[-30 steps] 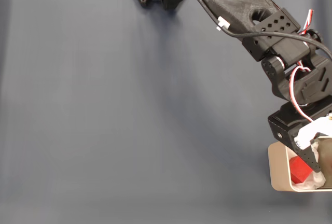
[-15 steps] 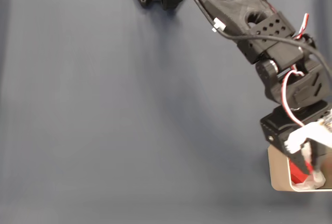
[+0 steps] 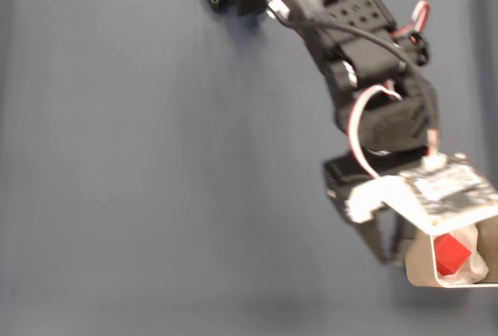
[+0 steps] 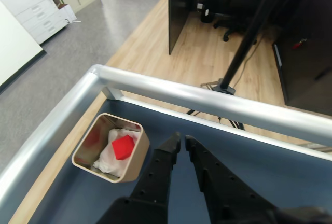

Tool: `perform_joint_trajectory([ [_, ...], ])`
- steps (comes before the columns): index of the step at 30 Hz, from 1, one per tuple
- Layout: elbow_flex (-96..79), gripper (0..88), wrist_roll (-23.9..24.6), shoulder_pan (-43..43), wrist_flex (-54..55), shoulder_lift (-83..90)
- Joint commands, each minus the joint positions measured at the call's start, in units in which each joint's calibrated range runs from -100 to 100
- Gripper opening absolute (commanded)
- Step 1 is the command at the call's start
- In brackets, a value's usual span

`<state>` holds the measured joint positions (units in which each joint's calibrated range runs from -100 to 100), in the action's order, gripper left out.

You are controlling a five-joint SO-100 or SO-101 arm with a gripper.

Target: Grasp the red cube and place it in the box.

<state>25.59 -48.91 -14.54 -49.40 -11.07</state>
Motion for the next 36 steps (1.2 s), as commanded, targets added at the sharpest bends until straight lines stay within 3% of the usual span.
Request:
perform_joint_trajectory([
  [1, 1.1, 0.0, 0.4, 3.1, -4.7, 7.0],
  [8, -5.6, 0.0, 1.0, 8.3, -8.3, 16.2],
  [17, -33.6, 0.0, 0.2, 14.2, -2.0, 36.5],
  [36, -84.4, 0.0, -1.0, 14.5, 4.9, 74.4],
])
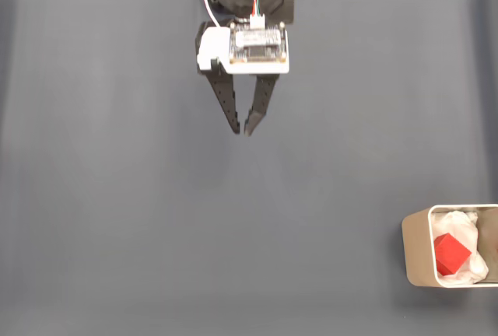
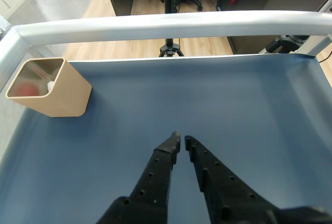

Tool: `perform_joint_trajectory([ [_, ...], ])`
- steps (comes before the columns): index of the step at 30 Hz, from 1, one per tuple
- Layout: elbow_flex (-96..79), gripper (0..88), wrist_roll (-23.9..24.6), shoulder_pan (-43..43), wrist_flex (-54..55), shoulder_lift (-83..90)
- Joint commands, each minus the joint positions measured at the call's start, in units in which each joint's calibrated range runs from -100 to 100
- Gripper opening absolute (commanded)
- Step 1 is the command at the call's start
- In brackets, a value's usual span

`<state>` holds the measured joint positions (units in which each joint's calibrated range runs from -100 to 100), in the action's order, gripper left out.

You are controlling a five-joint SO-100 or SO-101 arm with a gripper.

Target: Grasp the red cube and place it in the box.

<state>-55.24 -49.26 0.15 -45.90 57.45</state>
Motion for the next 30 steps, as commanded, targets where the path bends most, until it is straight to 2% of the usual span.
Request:
perform_joint_trajectory([
  [1, -5.8, 0.0, -0.8, -0.2, 1.4, 7.9],
  [16, -34.4, 0.0, -1.1, -1.7, -1.1, 41.6],
  [25, -41.7, 0.0, -0.5, 0.1, -5.7, 42.5],
  [30, -44.6, 0.0, -0.6, 0.6, -11.9, 42.5],
])
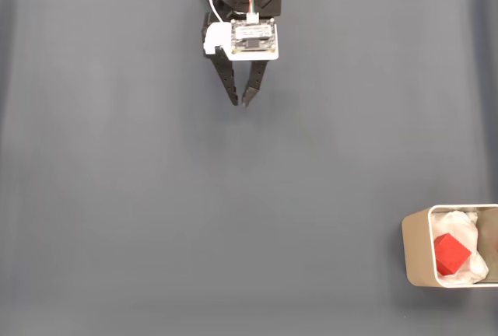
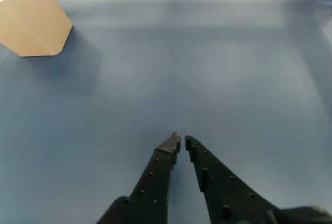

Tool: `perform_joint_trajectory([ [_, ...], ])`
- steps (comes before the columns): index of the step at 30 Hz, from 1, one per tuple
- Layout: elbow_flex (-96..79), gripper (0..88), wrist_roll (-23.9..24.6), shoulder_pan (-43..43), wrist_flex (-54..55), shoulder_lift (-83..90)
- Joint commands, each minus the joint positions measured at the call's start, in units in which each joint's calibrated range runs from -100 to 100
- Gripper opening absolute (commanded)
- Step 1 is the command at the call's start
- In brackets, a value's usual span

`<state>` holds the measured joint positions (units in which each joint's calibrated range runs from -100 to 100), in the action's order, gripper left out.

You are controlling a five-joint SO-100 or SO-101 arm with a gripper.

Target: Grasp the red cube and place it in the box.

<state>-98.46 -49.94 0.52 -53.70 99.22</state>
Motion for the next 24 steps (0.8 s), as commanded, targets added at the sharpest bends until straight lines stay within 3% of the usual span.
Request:
perform_joint_trajectory([
  [1, -1.4, 0.0, 0.0, -0.2, -5.6, 0.7],
  [24, -1.4, 0.0, 1.5, -2.4, -22.1, 0.8],
])
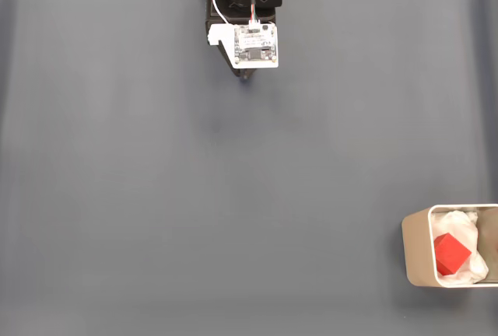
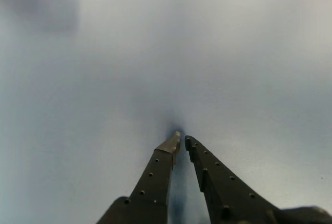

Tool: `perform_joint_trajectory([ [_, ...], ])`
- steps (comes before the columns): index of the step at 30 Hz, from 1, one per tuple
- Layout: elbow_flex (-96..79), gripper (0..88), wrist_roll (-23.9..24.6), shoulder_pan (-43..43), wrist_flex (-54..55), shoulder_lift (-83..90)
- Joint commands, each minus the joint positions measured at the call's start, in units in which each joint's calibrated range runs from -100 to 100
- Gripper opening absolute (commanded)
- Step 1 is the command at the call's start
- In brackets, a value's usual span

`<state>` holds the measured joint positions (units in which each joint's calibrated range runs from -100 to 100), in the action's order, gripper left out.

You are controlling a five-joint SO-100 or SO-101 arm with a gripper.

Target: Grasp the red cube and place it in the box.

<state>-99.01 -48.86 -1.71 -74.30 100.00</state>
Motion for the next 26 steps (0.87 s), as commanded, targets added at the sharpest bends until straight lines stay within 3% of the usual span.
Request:
perform_joint_trajectory([
  [1, -0.8, 0.0, 0.2, -0.1, -1.5, 0.0],
  [26, -0.8, 0.4, -0.2, 0.2, -1.6, 0.0],
])
